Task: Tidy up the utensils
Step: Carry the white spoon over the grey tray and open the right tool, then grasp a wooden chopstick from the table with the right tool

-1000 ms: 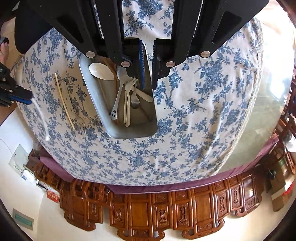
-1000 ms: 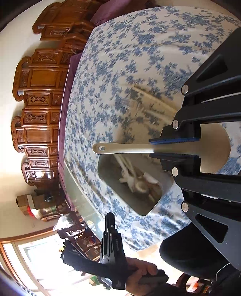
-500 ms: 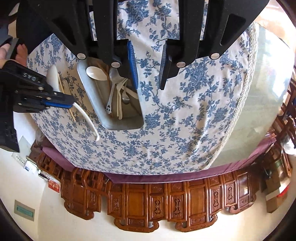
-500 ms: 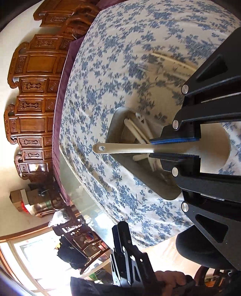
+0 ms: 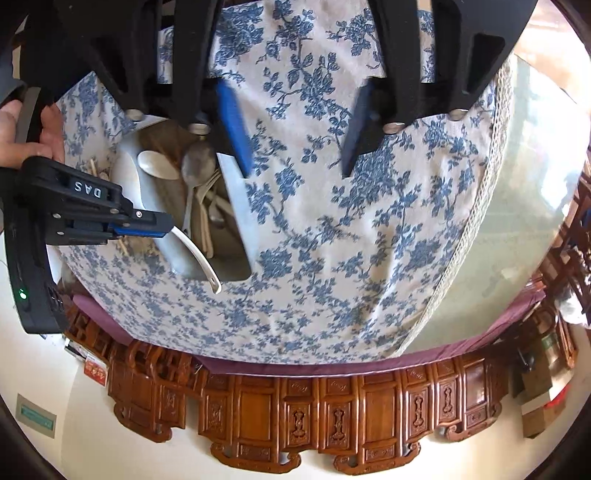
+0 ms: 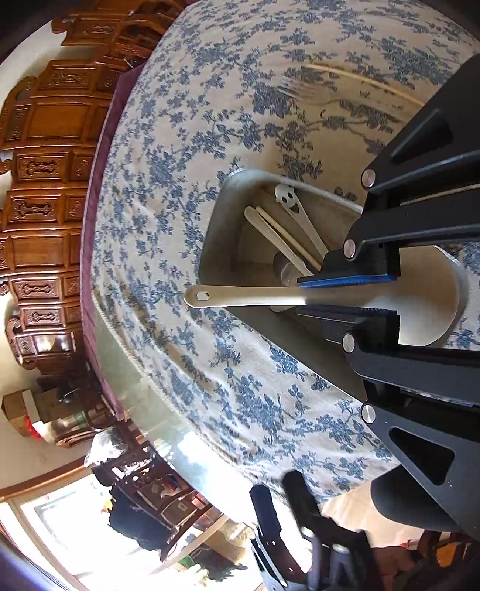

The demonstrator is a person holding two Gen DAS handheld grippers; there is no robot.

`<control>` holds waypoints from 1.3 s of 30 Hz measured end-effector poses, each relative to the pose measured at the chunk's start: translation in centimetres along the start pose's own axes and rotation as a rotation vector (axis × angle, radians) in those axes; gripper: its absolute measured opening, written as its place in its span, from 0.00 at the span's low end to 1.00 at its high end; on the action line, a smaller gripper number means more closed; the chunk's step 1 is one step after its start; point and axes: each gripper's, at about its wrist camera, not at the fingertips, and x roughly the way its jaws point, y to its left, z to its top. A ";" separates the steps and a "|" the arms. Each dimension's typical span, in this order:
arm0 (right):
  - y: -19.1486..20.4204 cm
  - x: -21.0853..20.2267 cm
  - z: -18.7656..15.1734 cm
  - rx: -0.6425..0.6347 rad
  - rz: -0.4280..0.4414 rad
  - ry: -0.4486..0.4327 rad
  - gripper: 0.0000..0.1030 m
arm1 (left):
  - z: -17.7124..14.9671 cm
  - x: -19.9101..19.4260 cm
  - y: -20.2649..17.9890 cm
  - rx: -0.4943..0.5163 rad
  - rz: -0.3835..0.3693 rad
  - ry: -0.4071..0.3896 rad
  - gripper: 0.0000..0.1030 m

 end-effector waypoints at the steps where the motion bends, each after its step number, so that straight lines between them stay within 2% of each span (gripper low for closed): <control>1: 0.0 0.6 0.1 0.007 -0.002 0.011 0.10 | -0.2 0.1 0.1 -0.002 0.001 -0.007 0.63; 6: 0.1 3.1 0.2 0.021 -0.026 0.061 0.11 | -0.7 0.7 0.8 -0.018 0.004 -0.005 0.67; 8: -0.1 3.7 0.2 0.031 -0.032 0.076 0.11 | -0.9 0.9 1.0 -0.022 0.011 -0.008 0.80; 14: -0.4 5.3 0.2 0.053 -0.021 0.107 0.11 | -1.3 1.5 1.0 -0.021 0.006 -0.005 0.84; 20: -0.6 5.4 0.4 0.062 -0.011 0.090 0.14 | -1.4 1.5 0.8 -0.013 0.017 -0.015 0.86; 25: -1.3 2.8 -0.1 0.050 -0.006 0.016 0.14 | -1.4 1.3 0.5 -0.012 0.007 -0.030 0.86; 32: -4.7 -2.8 -2.7 0.026 -0.088 -0.086 0.14 | -1.3 0.6 -1.3 0.006 -0.002 -0.044 0.86; 34: -6.2 -4.0 -3.5 0.030 -0.125 -0.102 0.20 | -1.2 0.3 -2.0 0.019 -0.007 -0.052 0.86; 36: -7.8 -5.2 -4.6 0.032 -0.203 -0.126 0.24 | -1.1 0.1 -2.6 0.023 -0.015 -0.054 0.86; 39: -9.8 -5.8 -5.8 0.043 -0.230 -0.123 0.27 | -0.9 0.0 -3.9 0.033 -0.021 -0.057 0.86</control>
